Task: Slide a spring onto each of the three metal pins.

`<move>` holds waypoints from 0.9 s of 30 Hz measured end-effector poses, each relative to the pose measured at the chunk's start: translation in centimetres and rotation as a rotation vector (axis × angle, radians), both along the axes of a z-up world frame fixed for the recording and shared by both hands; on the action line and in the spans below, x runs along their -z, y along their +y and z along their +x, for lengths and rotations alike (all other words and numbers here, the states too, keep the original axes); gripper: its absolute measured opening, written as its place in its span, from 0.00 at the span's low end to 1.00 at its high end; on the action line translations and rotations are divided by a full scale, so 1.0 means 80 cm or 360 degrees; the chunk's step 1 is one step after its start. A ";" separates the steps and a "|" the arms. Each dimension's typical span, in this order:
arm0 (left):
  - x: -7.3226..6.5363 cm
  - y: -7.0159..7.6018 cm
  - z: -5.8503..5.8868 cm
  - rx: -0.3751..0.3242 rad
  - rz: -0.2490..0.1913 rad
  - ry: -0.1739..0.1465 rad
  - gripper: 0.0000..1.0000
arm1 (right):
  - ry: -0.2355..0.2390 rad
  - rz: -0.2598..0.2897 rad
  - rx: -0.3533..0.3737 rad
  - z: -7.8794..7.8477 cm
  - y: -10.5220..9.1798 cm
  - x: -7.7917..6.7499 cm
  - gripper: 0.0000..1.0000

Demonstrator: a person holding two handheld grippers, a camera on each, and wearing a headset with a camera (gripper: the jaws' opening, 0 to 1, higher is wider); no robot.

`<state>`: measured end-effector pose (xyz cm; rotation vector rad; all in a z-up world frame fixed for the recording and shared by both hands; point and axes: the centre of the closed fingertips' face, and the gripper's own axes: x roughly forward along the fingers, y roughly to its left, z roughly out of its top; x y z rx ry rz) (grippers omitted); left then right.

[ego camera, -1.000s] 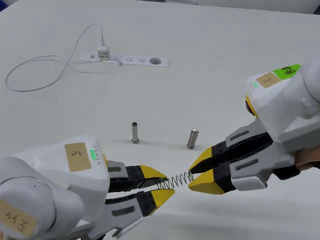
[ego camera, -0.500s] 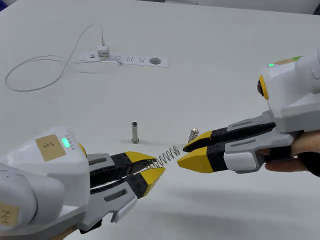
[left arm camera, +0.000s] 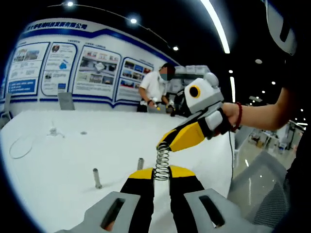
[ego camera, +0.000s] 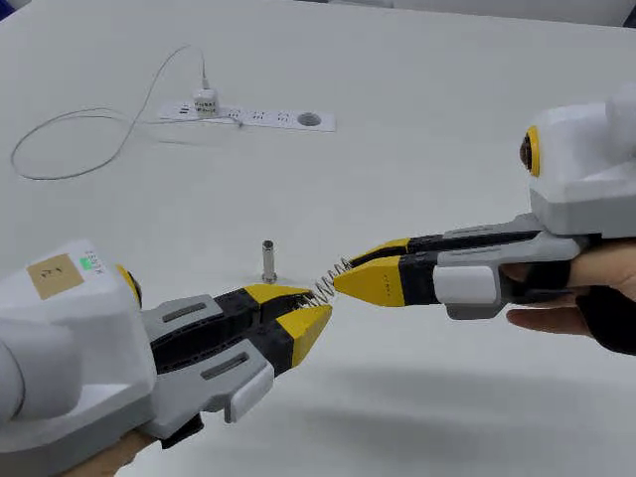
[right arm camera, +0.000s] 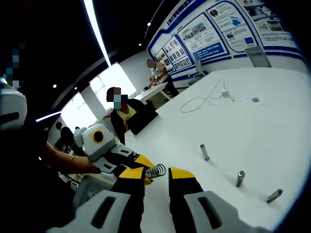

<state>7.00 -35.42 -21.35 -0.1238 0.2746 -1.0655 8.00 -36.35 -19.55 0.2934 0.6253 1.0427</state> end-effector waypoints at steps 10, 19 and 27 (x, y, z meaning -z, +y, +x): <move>-0.009 -0.002 0.001 -0.0013 -0.0125 0.0062 0.10 | 0.0003 0.0064 0.0017 0.003 0.003 -0.008 0.15; -0.002 -0.006 -0.002 0.0009 -0.0055 0.0049 0.11 | -0.0057 0.0061 -0.0030 -0.002 0.008 -0.013 0.12; 0.001 -0.006 0.000 0.0003 -0.0005 0.0028 0.13 | -0.0129 0.0004 -0.0049 -0.002 0.012 -0.012 0.11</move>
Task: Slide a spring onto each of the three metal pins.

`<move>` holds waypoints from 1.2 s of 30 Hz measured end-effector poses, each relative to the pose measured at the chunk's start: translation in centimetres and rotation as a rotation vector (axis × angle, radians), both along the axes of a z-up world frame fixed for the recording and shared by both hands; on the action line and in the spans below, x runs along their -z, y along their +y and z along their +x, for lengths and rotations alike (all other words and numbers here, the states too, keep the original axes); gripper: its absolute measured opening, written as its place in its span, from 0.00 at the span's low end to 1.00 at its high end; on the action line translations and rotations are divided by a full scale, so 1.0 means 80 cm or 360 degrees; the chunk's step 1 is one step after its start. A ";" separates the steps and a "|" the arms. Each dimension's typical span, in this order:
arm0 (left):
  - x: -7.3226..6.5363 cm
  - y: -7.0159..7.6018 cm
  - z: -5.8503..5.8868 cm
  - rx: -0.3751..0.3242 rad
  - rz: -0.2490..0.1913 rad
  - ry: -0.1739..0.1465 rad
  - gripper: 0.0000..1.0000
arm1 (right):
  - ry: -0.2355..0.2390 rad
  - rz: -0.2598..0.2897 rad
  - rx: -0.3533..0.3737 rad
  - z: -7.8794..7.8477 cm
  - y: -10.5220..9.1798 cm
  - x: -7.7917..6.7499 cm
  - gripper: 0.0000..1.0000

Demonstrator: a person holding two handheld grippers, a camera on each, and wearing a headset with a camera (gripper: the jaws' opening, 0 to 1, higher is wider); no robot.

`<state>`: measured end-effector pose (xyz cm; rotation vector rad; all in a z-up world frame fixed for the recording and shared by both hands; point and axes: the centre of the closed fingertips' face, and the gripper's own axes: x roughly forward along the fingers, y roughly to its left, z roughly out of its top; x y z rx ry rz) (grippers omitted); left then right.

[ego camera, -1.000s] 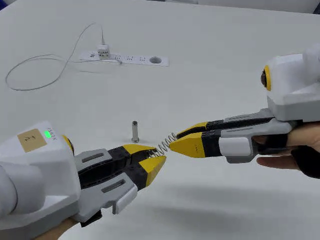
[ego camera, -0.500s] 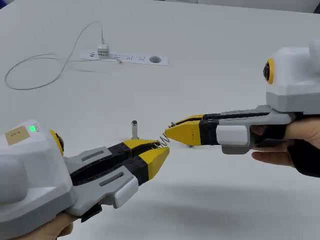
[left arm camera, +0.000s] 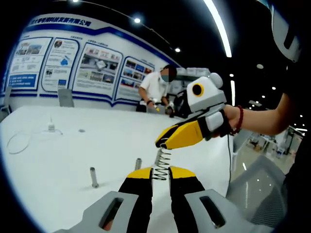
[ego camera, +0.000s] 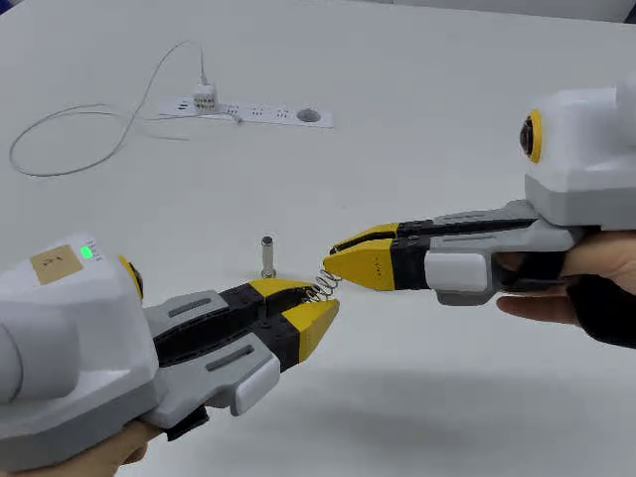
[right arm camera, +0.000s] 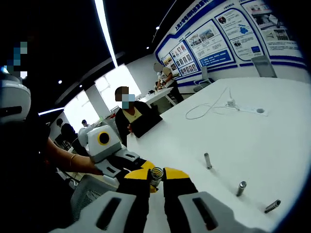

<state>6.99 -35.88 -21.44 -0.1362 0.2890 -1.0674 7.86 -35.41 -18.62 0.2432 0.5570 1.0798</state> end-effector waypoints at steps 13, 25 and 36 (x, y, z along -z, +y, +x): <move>0.020 0.011 0.007 -0.0035 0.0226 -0.0048 0.35 | -0.0162 -0.0124 0.0045 0.014 0.003 -0.006 0.11; 0.031 0.027 0.011 -0.0086 0.0343 -0.0096 0.68 | -0.0292 -0.0232 0.0095 0.035 0.012 0.000 0.11; 0.039 0.035 0.014 -0.0094 0.0374 -0.0101 0.84 | -0.0358 -0.0289 0.0205 0.069 0.015 0.007 0.11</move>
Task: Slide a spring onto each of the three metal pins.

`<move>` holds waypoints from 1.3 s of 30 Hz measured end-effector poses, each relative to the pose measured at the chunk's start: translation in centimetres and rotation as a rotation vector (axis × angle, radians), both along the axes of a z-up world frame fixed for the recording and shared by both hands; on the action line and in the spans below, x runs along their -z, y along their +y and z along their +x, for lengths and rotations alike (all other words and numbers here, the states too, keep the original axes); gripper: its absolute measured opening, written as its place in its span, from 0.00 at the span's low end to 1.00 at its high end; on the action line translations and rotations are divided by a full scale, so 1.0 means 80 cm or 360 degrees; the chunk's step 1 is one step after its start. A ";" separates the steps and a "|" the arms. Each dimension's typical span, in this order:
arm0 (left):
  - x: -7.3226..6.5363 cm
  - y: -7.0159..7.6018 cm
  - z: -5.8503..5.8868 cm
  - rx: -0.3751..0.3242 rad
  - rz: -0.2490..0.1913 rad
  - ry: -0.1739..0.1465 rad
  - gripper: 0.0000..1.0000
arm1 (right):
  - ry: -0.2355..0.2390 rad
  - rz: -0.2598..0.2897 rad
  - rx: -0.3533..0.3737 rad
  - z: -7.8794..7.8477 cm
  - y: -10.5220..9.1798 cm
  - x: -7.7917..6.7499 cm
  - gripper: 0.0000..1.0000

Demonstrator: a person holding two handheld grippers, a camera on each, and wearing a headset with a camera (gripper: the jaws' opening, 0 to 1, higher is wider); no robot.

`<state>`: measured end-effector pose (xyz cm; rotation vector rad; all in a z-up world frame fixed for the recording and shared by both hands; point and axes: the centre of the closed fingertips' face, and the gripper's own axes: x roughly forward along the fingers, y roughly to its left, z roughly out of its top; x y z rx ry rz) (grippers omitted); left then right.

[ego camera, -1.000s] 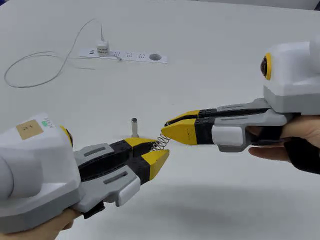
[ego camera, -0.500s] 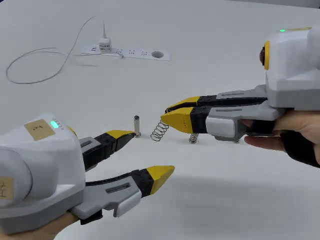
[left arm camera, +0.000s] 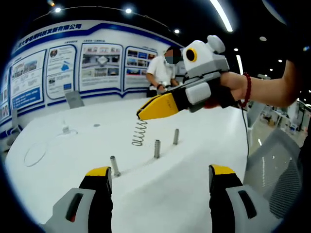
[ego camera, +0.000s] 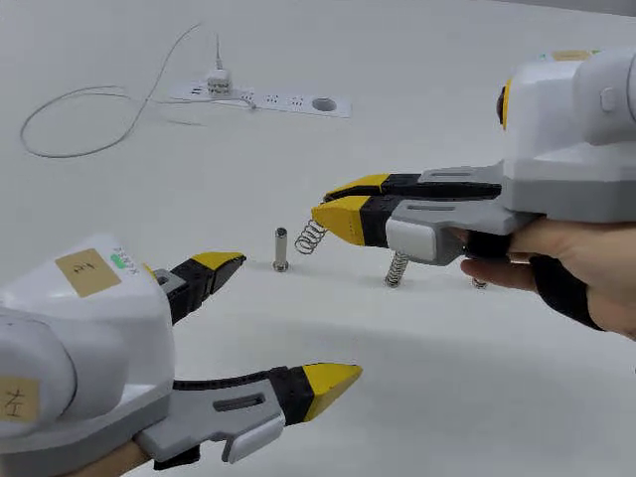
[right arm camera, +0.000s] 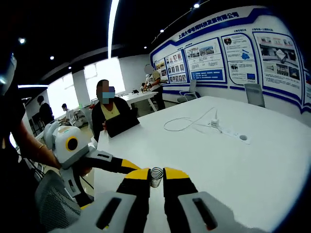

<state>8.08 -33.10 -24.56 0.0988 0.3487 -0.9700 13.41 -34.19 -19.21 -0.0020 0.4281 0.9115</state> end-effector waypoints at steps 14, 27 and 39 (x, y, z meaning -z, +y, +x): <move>0.009 0.005 0.008 0.0015 0.0020 -0.0014 0.96 | -0.0053 0.0008 0.0153 0.043 0.001 0.013 0.11; 0.016 0.009 0.019 0.0003 0.0036 -0.0017 1.00 | -0.0072 -0.0069 0.0198 0.070 0.008 0.044 0.11; 0.023 0.012 0.018 0.0011 0.0050 -0.0009 1.00 | -0.0110 -0.0180 0.0213 0.077 0.014 0.068 0.11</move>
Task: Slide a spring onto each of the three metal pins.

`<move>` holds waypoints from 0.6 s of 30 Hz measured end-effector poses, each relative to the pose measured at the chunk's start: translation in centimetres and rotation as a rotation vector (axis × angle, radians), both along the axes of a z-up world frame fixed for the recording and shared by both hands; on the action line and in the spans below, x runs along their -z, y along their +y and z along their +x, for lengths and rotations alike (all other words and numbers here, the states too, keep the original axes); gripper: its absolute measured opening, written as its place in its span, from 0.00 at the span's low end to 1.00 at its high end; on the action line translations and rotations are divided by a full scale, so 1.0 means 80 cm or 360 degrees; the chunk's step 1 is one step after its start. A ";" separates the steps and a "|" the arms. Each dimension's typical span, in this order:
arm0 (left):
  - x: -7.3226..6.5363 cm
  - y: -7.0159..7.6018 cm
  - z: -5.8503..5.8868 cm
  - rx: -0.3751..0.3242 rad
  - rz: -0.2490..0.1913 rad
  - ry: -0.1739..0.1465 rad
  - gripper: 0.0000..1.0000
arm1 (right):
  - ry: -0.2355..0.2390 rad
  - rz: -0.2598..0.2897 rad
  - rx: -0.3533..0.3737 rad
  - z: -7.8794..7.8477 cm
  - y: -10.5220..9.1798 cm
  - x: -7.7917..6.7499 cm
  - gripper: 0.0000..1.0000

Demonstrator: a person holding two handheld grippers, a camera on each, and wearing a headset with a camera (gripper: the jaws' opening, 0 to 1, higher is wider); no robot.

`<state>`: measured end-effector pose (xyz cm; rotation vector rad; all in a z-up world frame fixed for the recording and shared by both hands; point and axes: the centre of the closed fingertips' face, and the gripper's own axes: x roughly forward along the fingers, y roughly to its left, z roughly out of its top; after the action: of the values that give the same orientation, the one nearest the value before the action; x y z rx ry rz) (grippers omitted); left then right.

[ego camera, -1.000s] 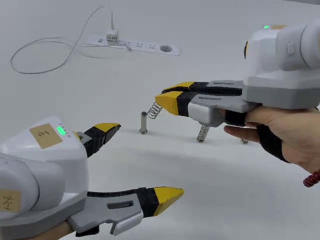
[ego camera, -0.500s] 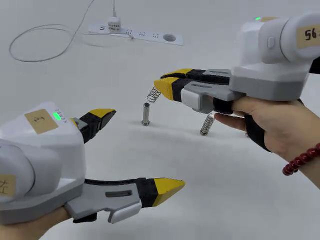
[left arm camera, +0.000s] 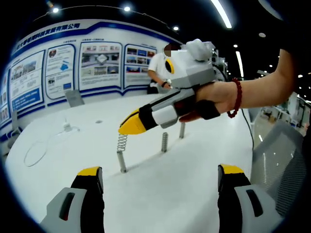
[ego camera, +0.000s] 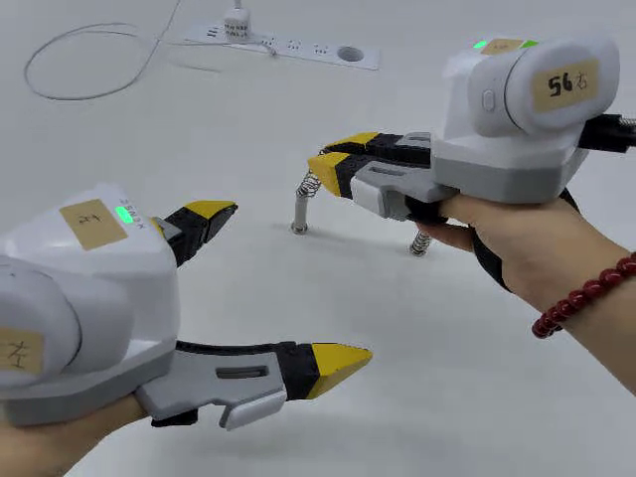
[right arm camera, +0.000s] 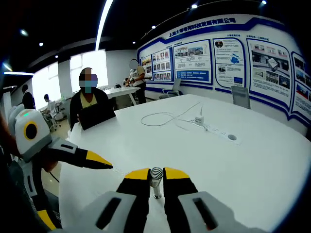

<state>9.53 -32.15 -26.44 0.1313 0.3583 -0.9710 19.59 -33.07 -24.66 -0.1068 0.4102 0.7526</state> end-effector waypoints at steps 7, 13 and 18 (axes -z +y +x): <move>0.005 0.001 0.000 0.0000 0.0008 0.0012 1.00 | 0.0010 -0.0012 0.0005 0.004 0.001 0.009 0.11; 0.006 0.000 0.001 0.0005 0.0022 0.0013 1.00 | 0.0013 -0.0021 0.0004 0.004 0.003 0.014 0.11; 0.007 0.001 0.001 0.0003 0.0020 0.0014 1.00 | -0.0006 -0.0041 -0.0010 0.004 0.006 0.015 0.11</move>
<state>9.63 -32.10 -26.98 0.1385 0.3725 -0.9716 19.90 -32.61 -25.84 -0.1337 0.4161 0.7536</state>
